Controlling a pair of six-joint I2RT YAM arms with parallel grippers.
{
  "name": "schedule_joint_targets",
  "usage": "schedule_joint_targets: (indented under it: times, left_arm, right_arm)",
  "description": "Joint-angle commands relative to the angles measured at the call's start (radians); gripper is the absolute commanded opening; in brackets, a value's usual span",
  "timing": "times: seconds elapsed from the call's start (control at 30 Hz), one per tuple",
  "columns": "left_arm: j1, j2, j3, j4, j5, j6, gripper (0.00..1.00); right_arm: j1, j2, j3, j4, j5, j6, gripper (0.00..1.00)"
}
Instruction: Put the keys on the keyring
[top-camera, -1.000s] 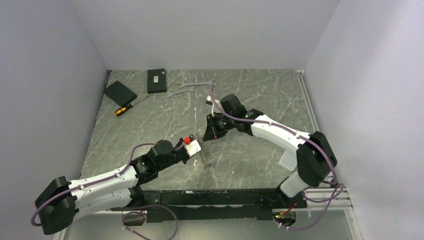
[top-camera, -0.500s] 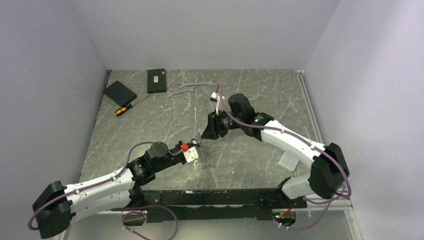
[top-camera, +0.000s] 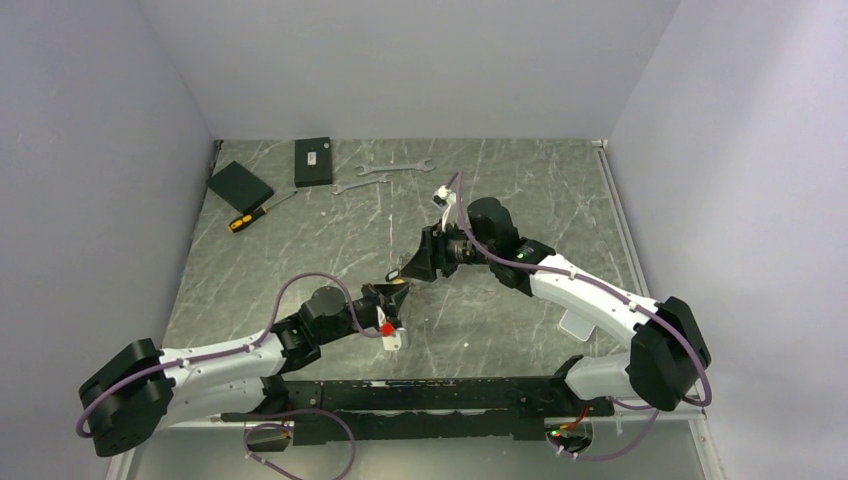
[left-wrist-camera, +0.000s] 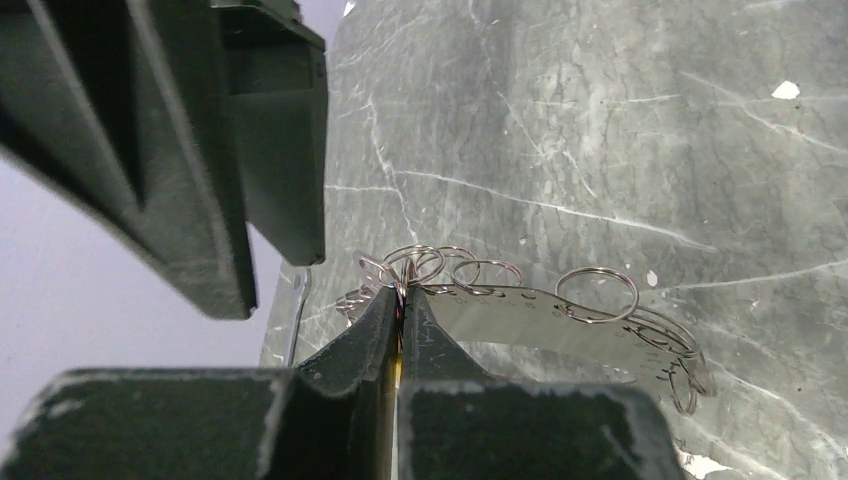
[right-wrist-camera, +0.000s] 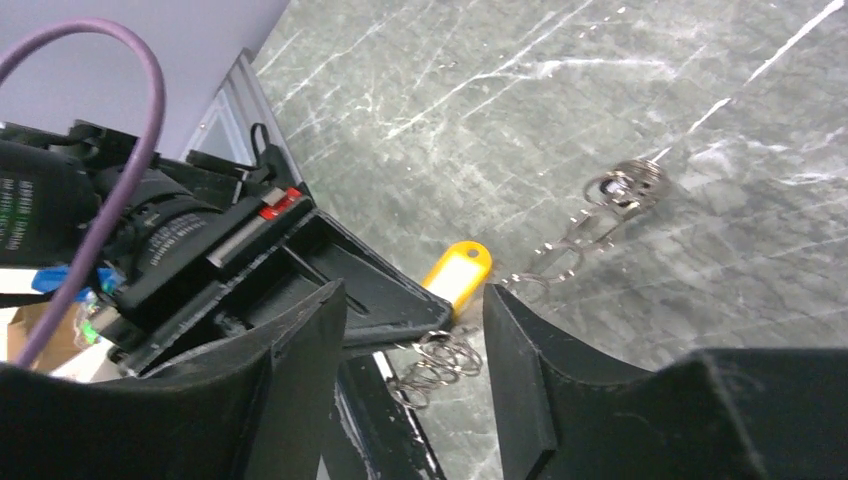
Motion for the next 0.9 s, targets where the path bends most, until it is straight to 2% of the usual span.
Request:
schedule_joint_targets:
  times: [0.0, 0.1, 0.5, 0.67, 0.8, 0.87]
  left_arm:
    - [-0.004, 0.025, 0.054, 0.117, 0.055, 0.107, 0.00]
    - [-0.005, 0.024, 0.069, 0.111, 0.046, 0.094, 0.00]
    - [-0.004, -0.036, 0.070, 0.065, 0.049, 0.046, 0.00]
    - [-0.004, -0.036, 0.073, 0.072, 0.049, 0.039, 0.00]
    - [-0.004, -0.038, 0.074, 0.075, 0.057, 0.029, 0.00]
    - [-0.004, -0.037, 0.076, 0.076, 0.058, 0.024, 0.00]
  right_arm:
    - [0.000, -0.007, -0.010, 0.067, -0.085, 0.038, 0.58]
    - [-0.003, -0.021, -0.039, 0.063, -0.120, 0.012, 0.59]
    - [-0.051, -0.148, -0.148, 0.073, -0.080, 0.008, 0.59]
    - [-0.064, -0.189, -0.175, 0.082, -0.069, 0.009, 0.64]
    - [-0.065, -0.164, -0.186, 0.116, -0.133, 0.016, 0.57]
    - [-0.064, -0.152, -0.186, 0.154, -0.165, 0.032, 0.49]
